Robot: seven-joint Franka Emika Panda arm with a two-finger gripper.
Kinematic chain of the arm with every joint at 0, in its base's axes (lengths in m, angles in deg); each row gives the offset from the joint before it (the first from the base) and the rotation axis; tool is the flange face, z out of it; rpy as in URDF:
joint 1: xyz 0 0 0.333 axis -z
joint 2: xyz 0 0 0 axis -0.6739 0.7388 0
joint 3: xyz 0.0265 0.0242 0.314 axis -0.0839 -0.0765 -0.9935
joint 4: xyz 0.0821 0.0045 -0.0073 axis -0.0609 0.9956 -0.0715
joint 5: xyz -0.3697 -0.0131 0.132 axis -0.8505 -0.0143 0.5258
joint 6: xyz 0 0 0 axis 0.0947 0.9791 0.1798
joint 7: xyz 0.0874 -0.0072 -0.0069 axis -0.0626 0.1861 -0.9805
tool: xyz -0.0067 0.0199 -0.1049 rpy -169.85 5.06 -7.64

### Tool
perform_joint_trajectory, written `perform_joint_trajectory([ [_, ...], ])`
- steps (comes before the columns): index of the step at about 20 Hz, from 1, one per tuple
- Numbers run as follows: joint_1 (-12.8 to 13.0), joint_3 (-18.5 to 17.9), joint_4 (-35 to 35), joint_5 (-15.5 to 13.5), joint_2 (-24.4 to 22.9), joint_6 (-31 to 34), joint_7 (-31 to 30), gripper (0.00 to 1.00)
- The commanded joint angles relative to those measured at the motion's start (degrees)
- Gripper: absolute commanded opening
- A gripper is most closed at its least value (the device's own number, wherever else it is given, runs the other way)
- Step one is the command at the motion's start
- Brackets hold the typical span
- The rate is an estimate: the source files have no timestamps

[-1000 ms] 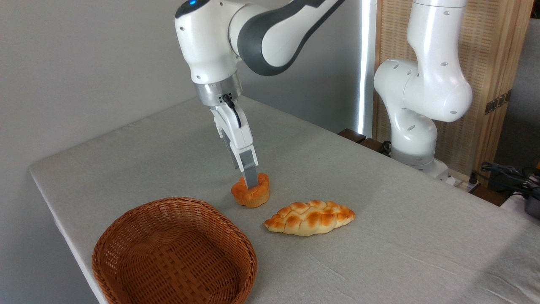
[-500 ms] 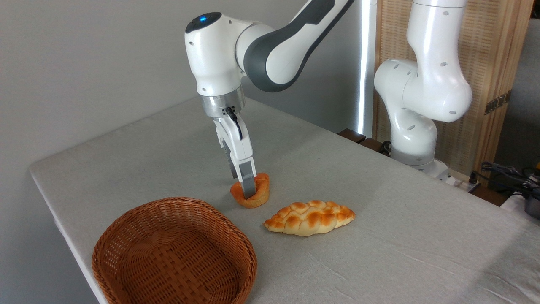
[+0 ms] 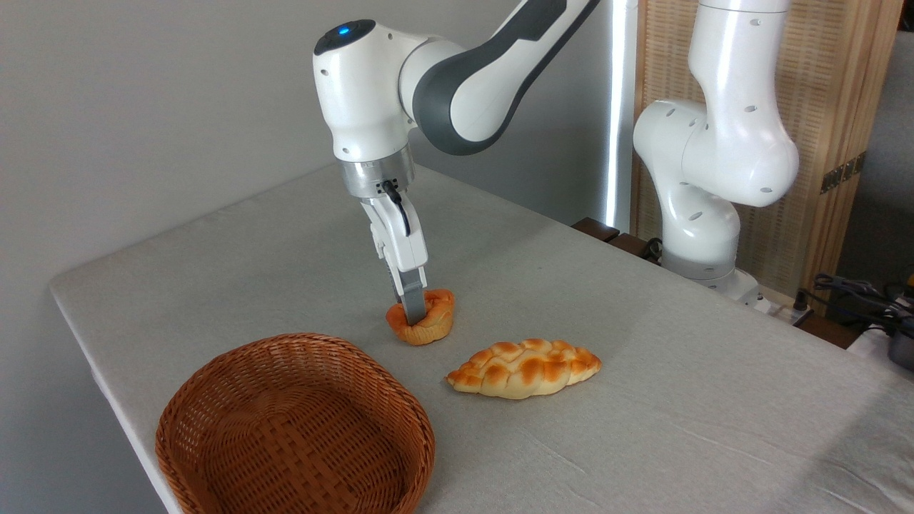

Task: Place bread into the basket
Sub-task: 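Lift the orange bun and carry it over the wicker basket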

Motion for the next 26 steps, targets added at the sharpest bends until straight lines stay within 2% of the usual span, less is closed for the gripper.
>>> perform_joint_trajectory([
  [1, 0.19, -0.85, -1.82, -0.26, -0.81, -0.84, 0.9, 0.17],
  [4, 0.01, -2.35, -6.83, -0.35, -0.81, 2.22, 0.72, 0.18],
  [7, 0.01, -5.59, -12.55, -0.44, -0.46, 7.23, 0.9, 0.18],
  [12, 0.01, -9.11, -20.28, -0.88, 2.17, 6.81, 1.16, 0.17],
  [14, 0.01, -9.29, -21.7, -0.88, 3.58, 4.89, 1.07, 0.17],
  [17, 0.01, -9.47, -21.62, -0.61, 5.86, -3.71, 2.03, 0.17],
  [22, 0.01, -9.38, -21.53, -0.18, 11.04, -13.2, 5.64, 0.19],
  [25, 0.01, -9.38, -21.53, -0.17, 13.6, -16.48, 9.32, 0.25],
  [26, 0.01, -9.29, -21.27, -0.17, 13.78, -16.48, 11.16, 0.33],
])
